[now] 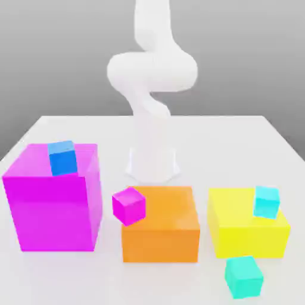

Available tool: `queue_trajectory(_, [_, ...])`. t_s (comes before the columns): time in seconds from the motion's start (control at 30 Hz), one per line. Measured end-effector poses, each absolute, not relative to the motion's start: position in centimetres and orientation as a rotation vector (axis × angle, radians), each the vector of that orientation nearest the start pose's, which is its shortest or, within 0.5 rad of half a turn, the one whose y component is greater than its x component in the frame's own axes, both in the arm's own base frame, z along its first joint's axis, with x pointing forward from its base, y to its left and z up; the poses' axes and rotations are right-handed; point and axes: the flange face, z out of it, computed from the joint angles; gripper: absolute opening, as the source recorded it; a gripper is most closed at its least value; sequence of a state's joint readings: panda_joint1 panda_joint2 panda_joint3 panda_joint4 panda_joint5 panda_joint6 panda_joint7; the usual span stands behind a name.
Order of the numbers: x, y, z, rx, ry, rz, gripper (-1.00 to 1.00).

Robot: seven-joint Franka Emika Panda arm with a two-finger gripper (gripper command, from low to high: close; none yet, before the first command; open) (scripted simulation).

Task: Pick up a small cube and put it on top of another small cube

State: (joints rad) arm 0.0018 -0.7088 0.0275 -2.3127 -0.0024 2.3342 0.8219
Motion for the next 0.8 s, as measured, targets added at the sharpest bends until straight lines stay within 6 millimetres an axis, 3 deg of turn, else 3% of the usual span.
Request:
queue_trajectory(0.2, [44.6,5.4,57.6,-2.630,1.057,-0.758,0.00])
queue_trajectory(0.4, [48.2,9.4,46.8,-2.752,1.054,-0.554,0.00])
queue_trajectory(0.57, [48.9,12.8,37.4,-2.844,1.035,-0.373,0.00])
queue_trajectory(0.8, [46.6,17.1,24.4,-2.949,1.006,-0.102,0.00])
